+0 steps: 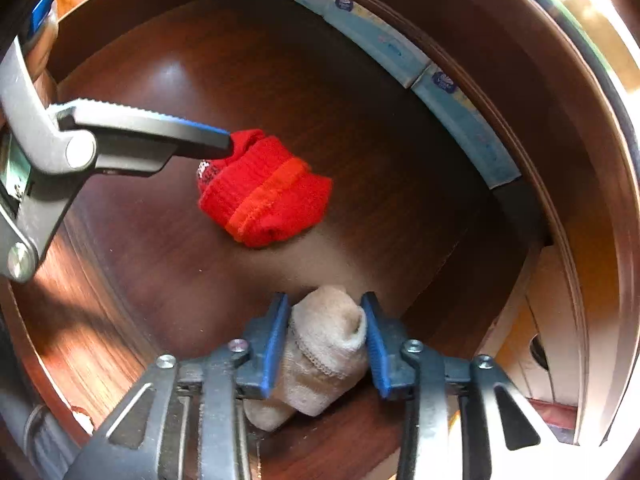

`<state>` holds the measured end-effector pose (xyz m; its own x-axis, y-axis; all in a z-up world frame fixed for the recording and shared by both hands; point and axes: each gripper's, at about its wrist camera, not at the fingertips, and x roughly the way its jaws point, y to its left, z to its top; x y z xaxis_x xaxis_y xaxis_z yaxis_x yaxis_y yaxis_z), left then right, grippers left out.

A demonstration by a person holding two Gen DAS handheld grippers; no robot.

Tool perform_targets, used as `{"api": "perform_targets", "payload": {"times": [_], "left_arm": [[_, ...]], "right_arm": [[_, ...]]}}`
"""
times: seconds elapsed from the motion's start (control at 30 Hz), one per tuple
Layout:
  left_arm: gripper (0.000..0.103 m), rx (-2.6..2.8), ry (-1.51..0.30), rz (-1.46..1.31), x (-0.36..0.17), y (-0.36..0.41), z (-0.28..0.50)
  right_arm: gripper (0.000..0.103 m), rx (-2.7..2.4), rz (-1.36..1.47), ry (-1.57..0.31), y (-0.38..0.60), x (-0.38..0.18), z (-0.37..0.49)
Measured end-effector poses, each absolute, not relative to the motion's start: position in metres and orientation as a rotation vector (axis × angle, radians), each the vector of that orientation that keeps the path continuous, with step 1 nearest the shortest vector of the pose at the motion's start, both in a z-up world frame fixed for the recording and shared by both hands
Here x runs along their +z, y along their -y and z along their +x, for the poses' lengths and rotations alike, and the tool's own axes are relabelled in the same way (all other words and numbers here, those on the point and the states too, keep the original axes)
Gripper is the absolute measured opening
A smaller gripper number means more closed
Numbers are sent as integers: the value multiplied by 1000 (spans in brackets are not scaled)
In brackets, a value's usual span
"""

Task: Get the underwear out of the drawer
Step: 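Grasp the beige sock in the drawer with the right tool, then grasp the red knit item with the left tool while the right tool holds the beige sock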

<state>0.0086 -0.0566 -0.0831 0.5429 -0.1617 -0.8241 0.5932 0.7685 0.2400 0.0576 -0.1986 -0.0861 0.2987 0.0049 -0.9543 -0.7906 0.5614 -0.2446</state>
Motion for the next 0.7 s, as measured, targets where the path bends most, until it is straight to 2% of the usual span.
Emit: {"api": "perform_targets", "payload": {"times": [0.07,0.17,0.7], "left_arm": [[86,-482,-899,539,-85,55,9],[86,-499,-914,528,-86,55,12],[86,-644,-1112,568,-113,81,20]], "right_arm": [[29,621,-824,-1143,201,-86,53],[28,625,-776,-1111,204,-80,48],[28,598,-370,-953,271,-29,52]]}}
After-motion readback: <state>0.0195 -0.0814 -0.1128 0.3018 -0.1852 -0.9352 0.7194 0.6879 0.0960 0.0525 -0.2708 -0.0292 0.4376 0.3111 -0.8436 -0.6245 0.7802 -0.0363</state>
